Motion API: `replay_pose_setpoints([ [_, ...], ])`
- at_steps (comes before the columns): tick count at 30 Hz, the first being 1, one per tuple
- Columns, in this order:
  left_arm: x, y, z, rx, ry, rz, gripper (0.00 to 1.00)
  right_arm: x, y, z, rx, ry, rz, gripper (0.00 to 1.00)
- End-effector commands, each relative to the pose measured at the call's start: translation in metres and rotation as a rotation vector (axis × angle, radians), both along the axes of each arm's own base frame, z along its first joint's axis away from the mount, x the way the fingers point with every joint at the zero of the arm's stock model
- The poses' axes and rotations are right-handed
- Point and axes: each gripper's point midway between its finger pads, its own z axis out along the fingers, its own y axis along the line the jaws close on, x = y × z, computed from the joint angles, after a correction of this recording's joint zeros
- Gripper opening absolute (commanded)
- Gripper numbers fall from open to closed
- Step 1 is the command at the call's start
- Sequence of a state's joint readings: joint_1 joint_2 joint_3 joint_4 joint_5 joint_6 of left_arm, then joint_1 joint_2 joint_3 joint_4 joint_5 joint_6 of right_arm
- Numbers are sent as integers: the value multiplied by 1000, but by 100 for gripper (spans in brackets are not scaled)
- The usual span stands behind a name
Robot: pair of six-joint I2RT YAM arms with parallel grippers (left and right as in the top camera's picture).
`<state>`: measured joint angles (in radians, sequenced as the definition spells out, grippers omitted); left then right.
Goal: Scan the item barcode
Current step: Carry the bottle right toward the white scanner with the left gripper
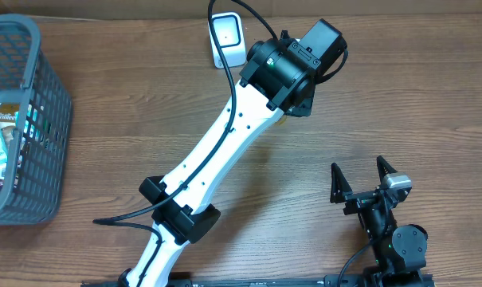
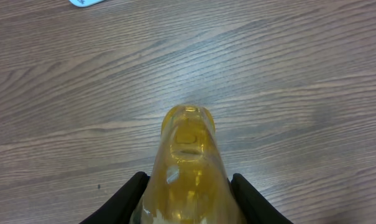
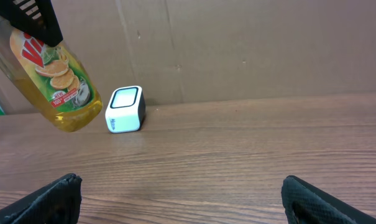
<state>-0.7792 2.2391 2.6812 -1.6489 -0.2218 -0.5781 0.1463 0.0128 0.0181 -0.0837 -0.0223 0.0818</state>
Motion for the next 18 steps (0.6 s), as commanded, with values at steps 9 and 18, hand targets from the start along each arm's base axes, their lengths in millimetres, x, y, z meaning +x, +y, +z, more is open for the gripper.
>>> replay_pose_setpoints([
  [9, 4, -5, -12, 18, -2, 35, 16, 0, 1, -2, 1, -1, 7, 100],
  [18, 6, -24, -56, 59, 68, 27, 13, 0, 1, -2, 1, -1, 7, 100],
])
